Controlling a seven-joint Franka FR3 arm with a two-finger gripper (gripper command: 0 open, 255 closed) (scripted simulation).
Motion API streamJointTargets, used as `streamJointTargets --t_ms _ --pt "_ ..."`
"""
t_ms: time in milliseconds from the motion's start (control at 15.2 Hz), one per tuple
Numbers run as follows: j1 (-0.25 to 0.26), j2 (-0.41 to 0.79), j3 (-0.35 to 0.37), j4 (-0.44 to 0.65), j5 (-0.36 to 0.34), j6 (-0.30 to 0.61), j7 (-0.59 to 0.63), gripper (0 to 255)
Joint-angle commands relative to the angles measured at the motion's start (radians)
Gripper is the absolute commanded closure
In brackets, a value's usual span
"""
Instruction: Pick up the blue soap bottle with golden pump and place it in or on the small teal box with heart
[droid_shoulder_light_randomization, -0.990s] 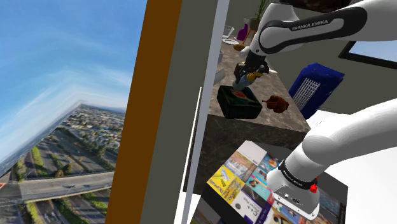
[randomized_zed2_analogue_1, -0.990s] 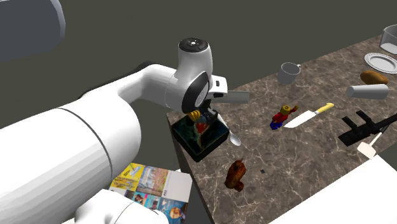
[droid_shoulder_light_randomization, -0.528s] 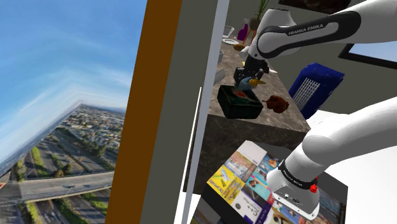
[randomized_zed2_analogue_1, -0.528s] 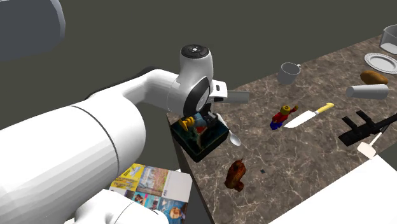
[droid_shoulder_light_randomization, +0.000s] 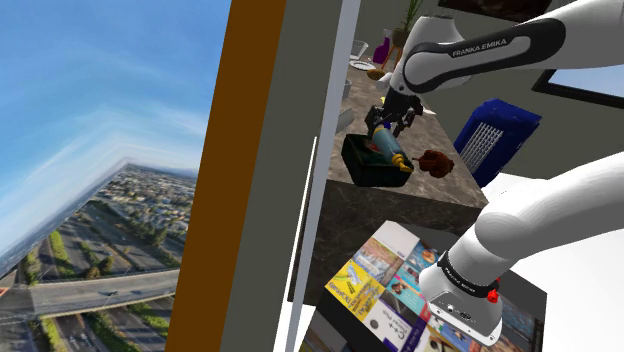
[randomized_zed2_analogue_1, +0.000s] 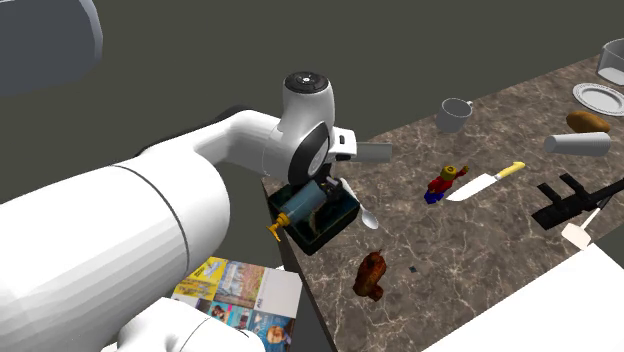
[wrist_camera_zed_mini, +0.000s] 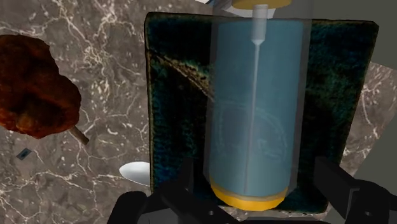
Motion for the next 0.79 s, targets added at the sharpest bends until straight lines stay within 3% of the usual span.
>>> streamJointTargets --t_ms 0,198,726 --pt "0.001 -0.018 0.002 0.022 0.002 -0.040 0.000 0" --pt "0.002 -0.058 0.009 0.086 0.006 -0.144 -0.001 0" --pt "0.002 -0.058 0.009 0.086 0.006 -0.144 -0.001 0"
